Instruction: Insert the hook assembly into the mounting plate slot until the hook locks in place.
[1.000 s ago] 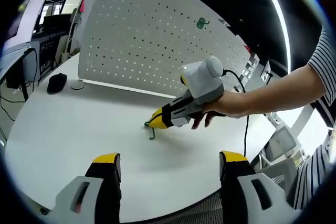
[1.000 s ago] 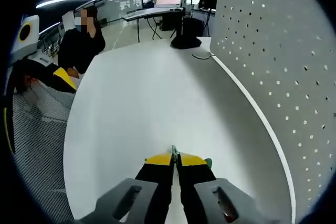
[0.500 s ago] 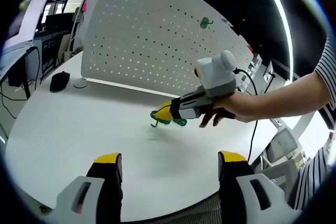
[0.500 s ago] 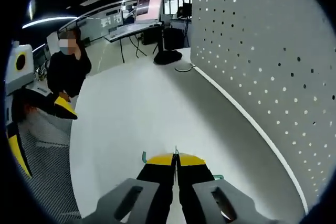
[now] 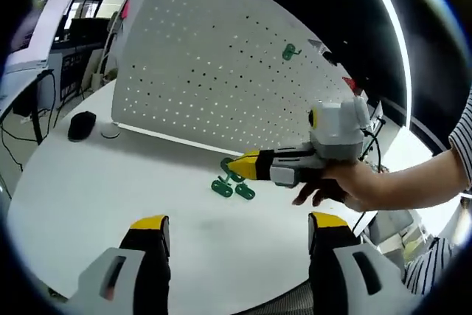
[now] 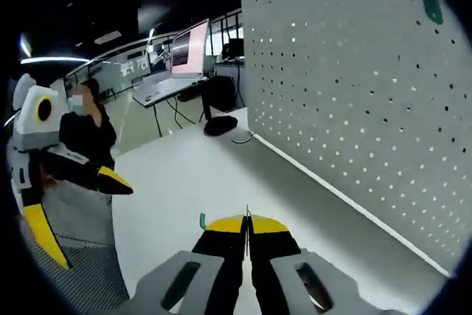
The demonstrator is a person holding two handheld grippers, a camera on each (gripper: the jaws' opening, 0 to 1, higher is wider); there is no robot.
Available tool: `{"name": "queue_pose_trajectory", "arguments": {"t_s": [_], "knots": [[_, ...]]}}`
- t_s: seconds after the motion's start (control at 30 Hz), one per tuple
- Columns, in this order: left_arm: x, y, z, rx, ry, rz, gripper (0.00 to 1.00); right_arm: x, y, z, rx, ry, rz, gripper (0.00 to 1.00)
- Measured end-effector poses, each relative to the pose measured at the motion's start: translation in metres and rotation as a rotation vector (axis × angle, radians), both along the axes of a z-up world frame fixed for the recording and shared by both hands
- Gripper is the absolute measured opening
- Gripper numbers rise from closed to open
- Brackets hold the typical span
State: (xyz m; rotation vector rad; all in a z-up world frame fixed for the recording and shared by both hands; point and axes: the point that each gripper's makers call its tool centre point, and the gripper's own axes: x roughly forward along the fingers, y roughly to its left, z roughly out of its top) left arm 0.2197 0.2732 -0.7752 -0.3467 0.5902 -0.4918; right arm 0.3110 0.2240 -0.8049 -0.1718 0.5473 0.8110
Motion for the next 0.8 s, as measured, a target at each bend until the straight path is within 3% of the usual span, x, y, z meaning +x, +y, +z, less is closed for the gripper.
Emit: {"name": "queue_pose_trajectory", "arguments": {"t_s": [0.1, 0.17, 0.5, 0.57, 0.8], "knots": [[0.004, 0.002, 0.004, 0.013, 0.010, 0.005, 0.77, -0.008, -0.001, 0.008, 0.052, 0.010, -0.036, 0.00], [0.005, 0.002, 0.006, 0.017, 0.015, 0.007, 0.77, -0.014, -0.002, 0.014, 0.105, 0.048, -0.081, 0.00], [0.005, -0.007, 0.021, -0.042, 0.031, -0.001, 0.62, -0.045, -0.003, 0.052, 0.171, -0.034, -0.116, 0.00], [0.005, -0.011, 0.026, -0.060, 0.026, -0.009, 0.57, -0.049, -0.006, 0.051, 0.151, -0.034, -0.134, 0.00], [0.005, -0.019, 0.033, -0.129, 0.058, -0.013, 0.50, -0.062, -0.012, 0.069, 0.240, -0.037, -0.197, 0.00]]}}
